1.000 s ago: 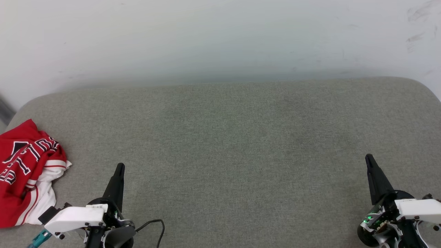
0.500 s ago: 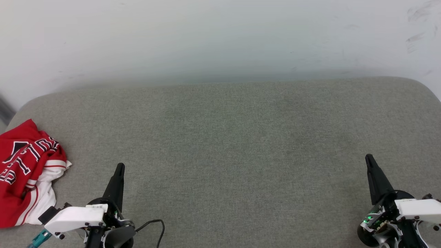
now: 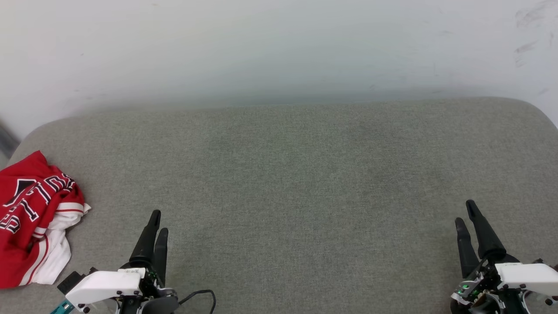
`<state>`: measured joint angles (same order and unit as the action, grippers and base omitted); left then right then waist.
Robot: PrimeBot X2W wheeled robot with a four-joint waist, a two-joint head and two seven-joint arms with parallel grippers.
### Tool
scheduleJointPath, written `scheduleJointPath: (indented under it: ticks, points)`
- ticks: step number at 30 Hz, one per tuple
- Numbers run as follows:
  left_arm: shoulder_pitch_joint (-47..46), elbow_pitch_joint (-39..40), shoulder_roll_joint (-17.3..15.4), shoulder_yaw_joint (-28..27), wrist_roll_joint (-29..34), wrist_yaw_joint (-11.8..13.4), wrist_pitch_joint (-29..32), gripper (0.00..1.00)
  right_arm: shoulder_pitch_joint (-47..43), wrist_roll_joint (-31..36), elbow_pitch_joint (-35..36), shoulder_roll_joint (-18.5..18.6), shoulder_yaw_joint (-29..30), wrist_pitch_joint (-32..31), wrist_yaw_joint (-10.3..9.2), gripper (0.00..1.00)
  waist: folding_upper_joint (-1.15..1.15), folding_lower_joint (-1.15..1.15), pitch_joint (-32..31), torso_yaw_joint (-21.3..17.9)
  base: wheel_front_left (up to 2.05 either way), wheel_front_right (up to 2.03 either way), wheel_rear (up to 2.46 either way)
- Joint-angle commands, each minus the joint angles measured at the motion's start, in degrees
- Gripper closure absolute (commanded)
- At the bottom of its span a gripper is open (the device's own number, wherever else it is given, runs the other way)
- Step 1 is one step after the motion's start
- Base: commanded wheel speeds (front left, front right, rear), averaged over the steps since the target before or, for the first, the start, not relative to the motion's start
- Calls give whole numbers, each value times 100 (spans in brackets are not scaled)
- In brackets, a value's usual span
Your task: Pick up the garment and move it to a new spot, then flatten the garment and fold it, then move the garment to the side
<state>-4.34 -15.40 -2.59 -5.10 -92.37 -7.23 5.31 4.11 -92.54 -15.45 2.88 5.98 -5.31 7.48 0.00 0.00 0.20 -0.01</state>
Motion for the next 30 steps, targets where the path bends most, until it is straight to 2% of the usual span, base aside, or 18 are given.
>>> scheduleJointPath:
  ticks: [1, 17, 25, 30]
  points:
    - [-155, 148, -17, 85, 42, -11, -69, 0, 128, 46, 144, 3, -34, 81, 1, 0, 0, 0, 1, 1, 0, 0, 0]
    - [-209, 619, -27, 462, 233, -16, -504, 0, 182, 422, 507, 28, -243, 506, 1, 0, 0, 0, 12, 22, 0, 0, 0]
    - [-204, 858, -33, 566, 774, -18, -685, 0, 197, 816, 689, 50, -325, 689, 1, 0, 0, 0, 18, 34, 0, 0, 0]
    - [-226, 918, -129, 768, 1390, -19, -792, 0, 199, 1437, 755, 130, -387, 798, 1, 0, 0, 0, 16, 45, 0, 0, 0]
